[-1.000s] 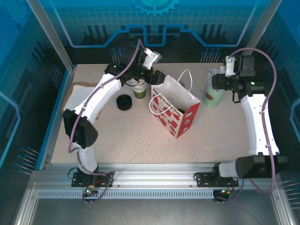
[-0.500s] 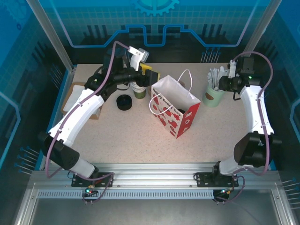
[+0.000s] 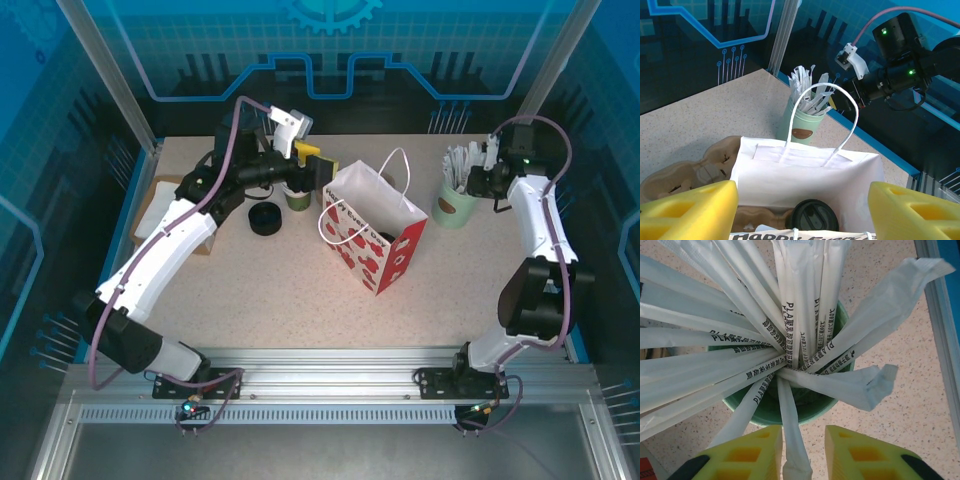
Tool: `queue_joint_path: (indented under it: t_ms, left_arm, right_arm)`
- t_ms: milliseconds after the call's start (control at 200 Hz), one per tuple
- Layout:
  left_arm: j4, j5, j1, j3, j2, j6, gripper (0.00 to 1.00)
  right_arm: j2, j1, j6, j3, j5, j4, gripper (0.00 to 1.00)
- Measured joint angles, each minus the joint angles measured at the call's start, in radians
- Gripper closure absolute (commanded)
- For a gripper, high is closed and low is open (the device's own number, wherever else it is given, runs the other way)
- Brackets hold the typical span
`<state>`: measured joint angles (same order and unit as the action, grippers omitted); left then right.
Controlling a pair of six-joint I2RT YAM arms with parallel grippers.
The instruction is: Pack the takeout coffee
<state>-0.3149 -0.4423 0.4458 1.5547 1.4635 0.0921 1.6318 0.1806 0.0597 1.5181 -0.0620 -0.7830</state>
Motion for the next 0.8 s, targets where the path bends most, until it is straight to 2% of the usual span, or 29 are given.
queue_joint_path:
  t_ms: [395, 800]
  left_arm:
    - [0.007, 0.0, 0.0, -0.016, -0.001, 0.0, 0.3]
    - [0.02, 0.0, 0.0, -0.091, -0.069, 0.008, 0.3]
  right_arm:
    - [0.007, 0.003, 0.0, 0.0, 0.043, -0.001, 0.94]
    - [-0.138, -0.019, -0.007, 0.039, 0.042, -0.055, 0.96]
